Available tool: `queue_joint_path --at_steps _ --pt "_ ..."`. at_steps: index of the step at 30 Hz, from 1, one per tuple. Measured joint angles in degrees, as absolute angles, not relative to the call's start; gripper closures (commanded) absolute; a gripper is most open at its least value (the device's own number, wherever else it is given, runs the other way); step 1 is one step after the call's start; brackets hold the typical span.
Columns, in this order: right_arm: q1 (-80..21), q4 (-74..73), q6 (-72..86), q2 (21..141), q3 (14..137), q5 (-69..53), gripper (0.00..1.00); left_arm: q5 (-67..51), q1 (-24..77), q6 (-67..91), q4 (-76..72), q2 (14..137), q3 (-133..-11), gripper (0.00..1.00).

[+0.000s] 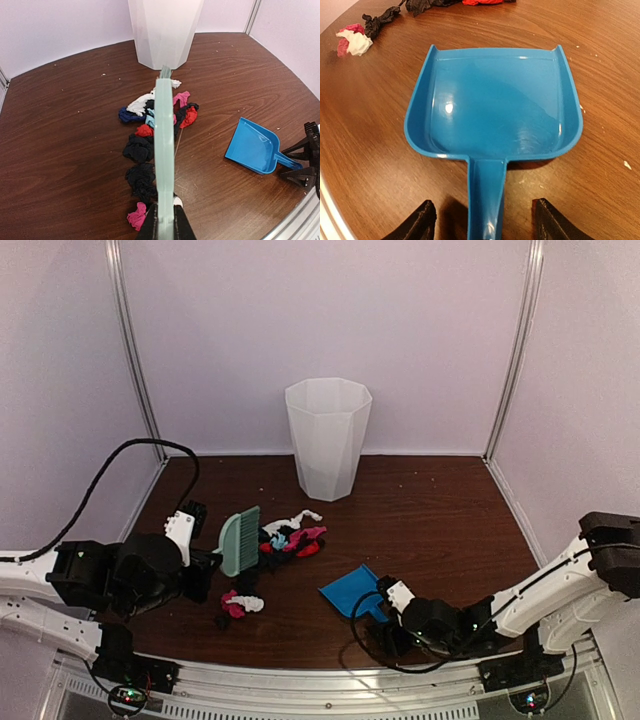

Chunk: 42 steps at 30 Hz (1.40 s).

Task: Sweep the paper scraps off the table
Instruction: Pick up the dustpan from the center of the board.

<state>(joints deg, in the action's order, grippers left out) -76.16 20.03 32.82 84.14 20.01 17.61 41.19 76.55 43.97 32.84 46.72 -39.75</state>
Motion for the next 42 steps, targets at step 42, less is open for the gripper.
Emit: queue_joint_path --at_steps 42 --pt "-77.38 22.94 31.44 87.66 20.97 26.83 0.60 41.17 76.55 43.81 32.60 46.87 -39.72 1.00"
